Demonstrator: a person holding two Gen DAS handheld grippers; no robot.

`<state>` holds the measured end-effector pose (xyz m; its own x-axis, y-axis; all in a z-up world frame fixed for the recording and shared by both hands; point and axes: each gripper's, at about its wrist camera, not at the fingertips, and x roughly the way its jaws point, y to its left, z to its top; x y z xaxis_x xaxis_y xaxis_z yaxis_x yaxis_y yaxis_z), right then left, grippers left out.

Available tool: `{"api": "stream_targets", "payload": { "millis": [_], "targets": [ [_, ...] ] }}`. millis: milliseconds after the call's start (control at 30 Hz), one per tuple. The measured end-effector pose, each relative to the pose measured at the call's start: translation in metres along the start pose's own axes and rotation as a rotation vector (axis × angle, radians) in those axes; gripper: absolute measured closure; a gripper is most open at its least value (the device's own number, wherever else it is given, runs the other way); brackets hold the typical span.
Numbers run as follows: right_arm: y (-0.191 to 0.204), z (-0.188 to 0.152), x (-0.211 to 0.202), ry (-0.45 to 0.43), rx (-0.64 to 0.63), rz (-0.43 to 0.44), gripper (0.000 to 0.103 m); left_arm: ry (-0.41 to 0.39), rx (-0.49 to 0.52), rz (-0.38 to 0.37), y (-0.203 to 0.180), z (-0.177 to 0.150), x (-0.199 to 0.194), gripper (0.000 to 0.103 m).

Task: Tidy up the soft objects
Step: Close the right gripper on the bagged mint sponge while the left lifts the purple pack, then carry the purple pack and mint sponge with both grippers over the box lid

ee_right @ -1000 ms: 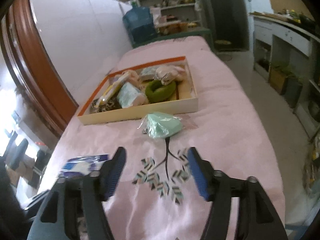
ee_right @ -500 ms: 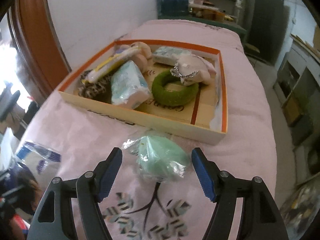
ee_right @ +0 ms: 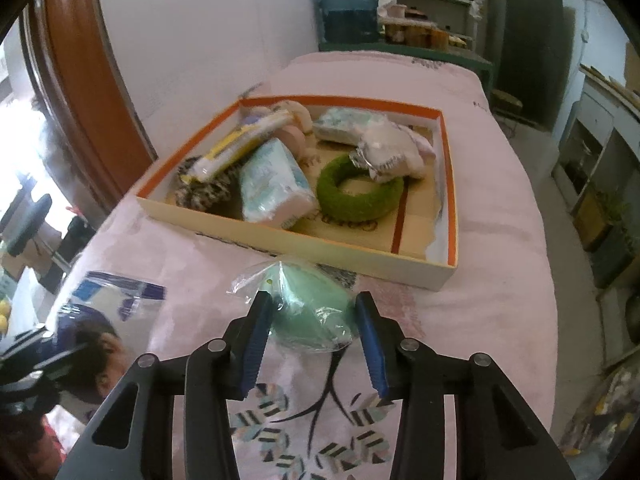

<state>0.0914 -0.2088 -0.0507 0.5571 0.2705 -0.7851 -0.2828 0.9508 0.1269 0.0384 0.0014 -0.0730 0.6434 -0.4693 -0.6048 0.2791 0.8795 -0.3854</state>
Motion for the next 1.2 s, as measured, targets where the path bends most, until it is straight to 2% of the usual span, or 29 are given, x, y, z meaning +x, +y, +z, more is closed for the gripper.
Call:
{"api": "stream_targets", "payload": {
  "millis": [267, 567, 900, 1200],
  "targets": [
    [0.012, 0.014, -0.029, -0.065, -0.009, 0.040, 0.059, -0.028, 0.026, 0.013, -0.001, 0.014, -0.005, 0.081],
    [0.020, 0.035, -0.050, -0.138, -0.016, 0.045, 0.059, -0.088, 0.078, 0.050, 0.001, 0.051, -0.011, 0.081],
    [0.023, 0.062, -0.043, -0.175, -0.004, 0.037, 0.059, -0.166, 0.129, 0.090, 0.002, 0.100, -0.005, 0.081],
    [0.018, 0.092, -0.022, -0.186, 0.009, 0.032, 0.059, -0.163, 0.105, 0.095, 0.022, 0.144, 0.021, 0.081]
  ]
}}
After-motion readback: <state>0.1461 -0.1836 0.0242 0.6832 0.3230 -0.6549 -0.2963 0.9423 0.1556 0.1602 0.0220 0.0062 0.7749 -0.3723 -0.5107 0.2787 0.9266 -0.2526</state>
